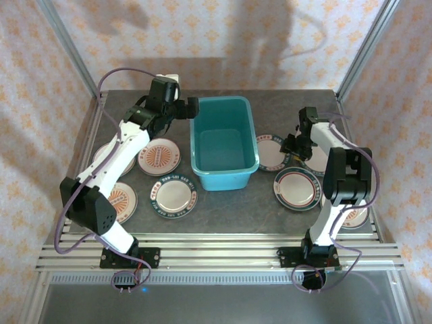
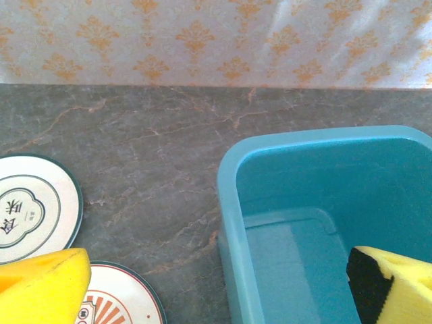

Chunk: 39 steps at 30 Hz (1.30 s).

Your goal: Place the plates into the plastic bin on the countertop

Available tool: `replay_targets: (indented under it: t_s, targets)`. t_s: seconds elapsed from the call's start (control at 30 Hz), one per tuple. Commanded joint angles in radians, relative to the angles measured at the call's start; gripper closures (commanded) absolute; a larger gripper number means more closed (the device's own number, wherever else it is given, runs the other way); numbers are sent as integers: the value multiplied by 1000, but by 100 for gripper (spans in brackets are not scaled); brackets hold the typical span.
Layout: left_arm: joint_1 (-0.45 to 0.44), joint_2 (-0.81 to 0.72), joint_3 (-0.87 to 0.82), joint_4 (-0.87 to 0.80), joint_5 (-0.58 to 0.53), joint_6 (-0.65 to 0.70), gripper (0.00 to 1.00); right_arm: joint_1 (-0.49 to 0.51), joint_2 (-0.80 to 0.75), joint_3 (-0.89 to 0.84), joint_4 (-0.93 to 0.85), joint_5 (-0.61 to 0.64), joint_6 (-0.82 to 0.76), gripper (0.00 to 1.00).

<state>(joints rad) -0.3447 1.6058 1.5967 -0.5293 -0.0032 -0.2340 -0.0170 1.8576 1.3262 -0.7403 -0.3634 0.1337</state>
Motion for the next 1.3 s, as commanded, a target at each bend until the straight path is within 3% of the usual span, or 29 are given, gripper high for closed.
replay_targets:
  t_s: [0.0,0.63,1.27]
  targets:
    - [6,16,42,-20,6,20,2,-6,28,27,-5,39,-14,50]
    - [6,100,129,-87,-22,51,2,-6,112,29,64,19,-41,57]
    - [6,118,138,-110,-50,81,1,-6,84,-41,197,-23,-3,78]
